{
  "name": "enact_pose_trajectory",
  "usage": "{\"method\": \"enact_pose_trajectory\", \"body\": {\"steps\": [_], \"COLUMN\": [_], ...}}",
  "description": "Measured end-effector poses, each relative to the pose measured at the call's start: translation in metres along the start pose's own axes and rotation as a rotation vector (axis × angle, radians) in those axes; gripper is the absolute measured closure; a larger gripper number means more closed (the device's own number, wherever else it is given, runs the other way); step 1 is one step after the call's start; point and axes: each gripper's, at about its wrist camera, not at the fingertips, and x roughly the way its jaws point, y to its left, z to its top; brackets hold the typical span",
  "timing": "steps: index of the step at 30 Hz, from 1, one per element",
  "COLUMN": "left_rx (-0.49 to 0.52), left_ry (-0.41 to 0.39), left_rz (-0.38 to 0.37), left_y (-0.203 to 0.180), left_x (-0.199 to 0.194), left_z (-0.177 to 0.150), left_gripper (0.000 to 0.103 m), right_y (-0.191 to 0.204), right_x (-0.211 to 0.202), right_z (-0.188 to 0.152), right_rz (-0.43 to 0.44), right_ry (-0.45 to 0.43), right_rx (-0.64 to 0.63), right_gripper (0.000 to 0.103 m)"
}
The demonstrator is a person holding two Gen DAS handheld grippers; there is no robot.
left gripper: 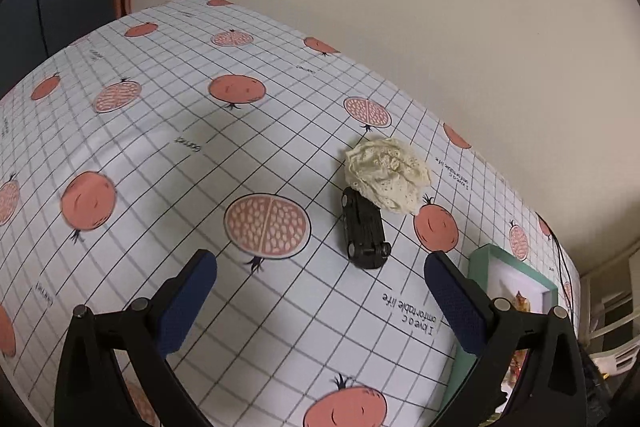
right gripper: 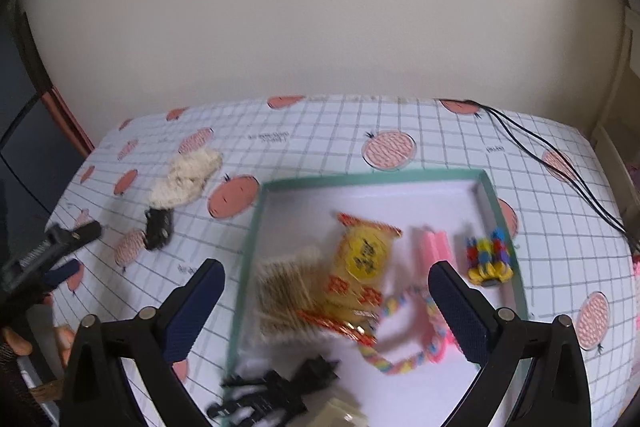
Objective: Organize objects
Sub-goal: 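Withdraw both open tools from the tray toward the black car and lace cloth, then grasp the black toy car with the left tool while the right tool grasps the lace cloth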
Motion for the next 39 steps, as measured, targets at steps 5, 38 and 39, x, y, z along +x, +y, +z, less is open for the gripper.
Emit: {"method": "enact_pose_trajectory", "body": {"steps": [5, 38, 39], "left_rx": [0.010, 0.172, 0.169], "left_ry": [0.021, 0.068, 0.074], "left_rz": [0.001, 0.040, 0.040], "left_y": [-0.003, -0.022, -0.020], "left_x": [0.022, 0.096, 0.095], "left_z": [0.006, 0.028, 0.030], "left_gripper": [0.000, 0.003, 0.003], "right_y": [0.014, 0.152, 0.155], "right_x": [0.016, 0.147, 0.150], "right_z": [0.010, 0.071, 0.071], "right_rz": [0.006, 0.108, 0.106], "right_ry": [0.006, 0.117, 0.122], "right_rx": [-0.008, -0.149, -0.158], "right_gripper": [0.000, 0.008, 0.009]}}
